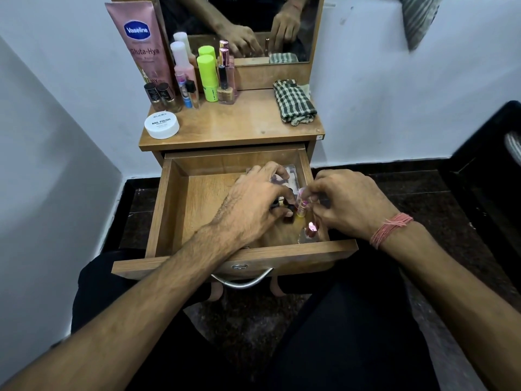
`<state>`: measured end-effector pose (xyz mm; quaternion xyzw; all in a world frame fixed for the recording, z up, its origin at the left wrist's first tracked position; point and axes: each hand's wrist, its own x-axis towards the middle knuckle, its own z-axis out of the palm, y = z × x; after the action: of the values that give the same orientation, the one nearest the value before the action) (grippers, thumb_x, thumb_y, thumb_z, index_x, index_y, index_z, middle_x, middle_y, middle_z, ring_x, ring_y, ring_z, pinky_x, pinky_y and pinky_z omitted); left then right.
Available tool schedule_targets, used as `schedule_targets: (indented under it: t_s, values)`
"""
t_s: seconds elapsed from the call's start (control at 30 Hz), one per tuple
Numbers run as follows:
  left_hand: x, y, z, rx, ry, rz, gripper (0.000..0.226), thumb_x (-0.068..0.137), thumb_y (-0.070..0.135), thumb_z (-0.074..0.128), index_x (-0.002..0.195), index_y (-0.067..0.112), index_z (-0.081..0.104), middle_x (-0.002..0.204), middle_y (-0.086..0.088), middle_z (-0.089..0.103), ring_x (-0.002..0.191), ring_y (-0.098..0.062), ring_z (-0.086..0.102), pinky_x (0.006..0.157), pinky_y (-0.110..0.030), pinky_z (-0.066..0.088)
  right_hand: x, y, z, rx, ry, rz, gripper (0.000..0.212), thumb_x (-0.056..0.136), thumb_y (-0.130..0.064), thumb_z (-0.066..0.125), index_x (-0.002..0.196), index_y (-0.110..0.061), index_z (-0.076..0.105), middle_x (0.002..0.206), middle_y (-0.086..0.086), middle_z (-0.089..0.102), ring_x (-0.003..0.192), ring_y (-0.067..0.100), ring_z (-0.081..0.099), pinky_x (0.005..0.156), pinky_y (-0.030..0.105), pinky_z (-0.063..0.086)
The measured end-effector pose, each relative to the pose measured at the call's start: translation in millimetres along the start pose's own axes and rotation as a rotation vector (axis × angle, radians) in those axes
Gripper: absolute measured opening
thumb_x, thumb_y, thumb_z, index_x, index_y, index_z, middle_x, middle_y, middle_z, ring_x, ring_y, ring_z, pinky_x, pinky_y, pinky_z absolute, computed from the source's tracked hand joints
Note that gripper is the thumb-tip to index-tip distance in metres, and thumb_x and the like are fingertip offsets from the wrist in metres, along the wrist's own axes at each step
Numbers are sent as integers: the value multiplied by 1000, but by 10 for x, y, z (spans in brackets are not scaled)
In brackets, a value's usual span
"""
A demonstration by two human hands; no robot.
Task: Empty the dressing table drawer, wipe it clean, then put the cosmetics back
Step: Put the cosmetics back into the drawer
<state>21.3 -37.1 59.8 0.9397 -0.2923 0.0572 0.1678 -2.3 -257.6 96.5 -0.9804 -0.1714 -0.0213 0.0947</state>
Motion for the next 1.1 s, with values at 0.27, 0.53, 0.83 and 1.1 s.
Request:
schedule_targets:
  t_s: [0.27,0.53,0.83,1.1]
  values:
    - [-35,-44,-54,-98,42,9,37,85,48,92,119,37,81,144,10,51,121,-14,53,99,-44,53,113,-22,-63,103,73,-35,19,92,-39,74,111,-39,76,92,-21,68,87,6,63,72,33,51]
    - [462,-556,-832,-49,396,-140,26,100,43,73,120,28,79,121,6,63,112,-11,60,92,-37,57,1002,-256,-386,276,321,-97,30,96,-37,73,126,-32,73,103,-17,73,86,3,59,84,35,56]
    - [1246,-1145,-1272,145,394,-346,34,103,29,68,135,28,76,124,-2,69,110,-35,72,95,-51,64,2234,-475,-623,263,297,-51,64,93,-26,60,155,-36,51,135,2,63,125,28,62,102,46,54]
    - [1304,-1227,-1184,182,408,-306,26,106,34,69,131,26,72,129,1,70,113,-34,71,90,-49,62,2665,-447,-381,175,282,-65,66,88,-21,75,147,-36,48,136,-1,61,120,32,65,97,51,56]
